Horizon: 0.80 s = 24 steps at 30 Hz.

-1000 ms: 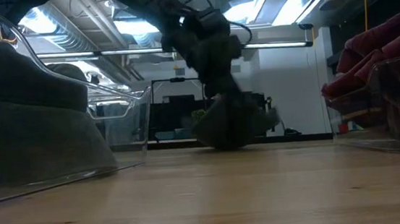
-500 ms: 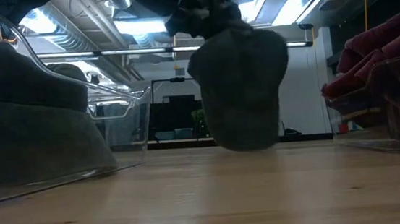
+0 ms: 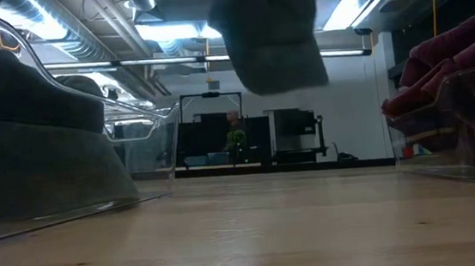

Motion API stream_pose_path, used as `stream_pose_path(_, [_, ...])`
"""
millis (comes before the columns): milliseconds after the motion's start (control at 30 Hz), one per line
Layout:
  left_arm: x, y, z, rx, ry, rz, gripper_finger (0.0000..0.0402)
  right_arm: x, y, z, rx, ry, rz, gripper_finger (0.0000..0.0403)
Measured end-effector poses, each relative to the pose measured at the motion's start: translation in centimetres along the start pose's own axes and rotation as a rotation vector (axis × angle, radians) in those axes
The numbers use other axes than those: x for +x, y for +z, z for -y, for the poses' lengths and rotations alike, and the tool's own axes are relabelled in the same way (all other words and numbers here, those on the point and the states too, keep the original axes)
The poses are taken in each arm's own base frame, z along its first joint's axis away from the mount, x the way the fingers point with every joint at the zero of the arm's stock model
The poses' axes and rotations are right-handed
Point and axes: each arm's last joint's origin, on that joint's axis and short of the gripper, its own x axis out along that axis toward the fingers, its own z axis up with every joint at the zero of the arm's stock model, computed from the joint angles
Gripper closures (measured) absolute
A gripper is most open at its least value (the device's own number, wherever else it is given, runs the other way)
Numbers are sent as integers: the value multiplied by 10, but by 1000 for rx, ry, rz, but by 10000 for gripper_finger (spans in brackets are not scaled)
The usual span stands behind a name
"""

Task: Pick & Place hat
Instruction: Put the black cap into the left transparent bin

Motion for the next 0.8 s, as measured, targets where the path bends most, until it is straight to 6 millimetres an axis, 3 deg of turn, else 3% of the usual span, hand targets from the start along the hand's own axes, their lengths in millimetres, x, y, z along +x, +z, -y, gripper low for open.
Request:
stream_pose_path(367, [-48,-5,75,-44,11,56,398,0,0,0,0,0,0,379])
stream_pose_path(800, [-97,-47,177,-132,80,122,398,0,0,0,0,0,0,379])
